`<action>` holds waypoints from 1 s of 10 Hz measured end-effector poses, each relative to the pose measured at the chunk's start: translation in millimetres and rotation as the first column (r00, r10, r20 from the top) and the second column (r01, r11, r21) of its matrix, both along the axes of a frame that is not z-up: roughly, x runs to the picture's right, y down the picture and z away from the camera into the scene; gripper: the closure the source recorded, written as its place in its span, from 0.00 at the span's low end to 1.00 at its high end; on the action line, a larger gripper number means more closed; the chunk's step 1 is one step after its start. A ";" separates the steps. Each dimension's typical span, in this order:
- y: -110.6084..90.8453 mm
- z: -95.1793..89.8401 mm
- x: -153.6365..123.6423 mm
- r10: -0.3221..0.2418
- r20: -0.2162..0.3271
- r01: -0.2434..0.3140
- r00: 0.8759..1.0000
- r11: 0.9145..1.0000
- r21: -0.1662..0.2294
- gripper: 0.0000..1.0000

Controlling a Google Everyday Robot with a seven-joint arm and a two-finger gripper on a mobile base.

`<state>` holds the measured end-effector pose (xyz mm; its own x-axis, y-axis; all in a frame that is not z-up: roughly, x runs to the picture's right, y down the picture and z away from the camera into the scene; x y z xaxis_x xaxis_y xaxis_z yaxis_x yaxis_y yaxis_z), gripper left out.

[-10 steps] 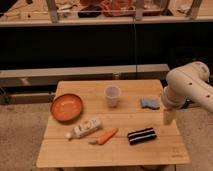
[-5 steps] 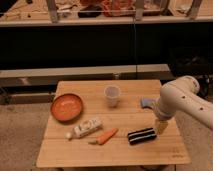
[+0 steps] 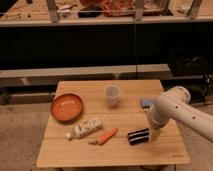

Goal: Place the eraser in the ceramic cup

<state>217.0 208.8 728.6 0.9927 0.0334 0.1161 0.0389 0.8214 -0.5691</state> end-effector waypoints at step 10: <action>57.3 28.2 -6.8 -0.081 0.055 0.083 0.995 0.995 -0.048 0.20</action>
<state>210.3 266.0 756.8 0.9847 -0.0408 0.1692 0.1364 0.7849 -0.6045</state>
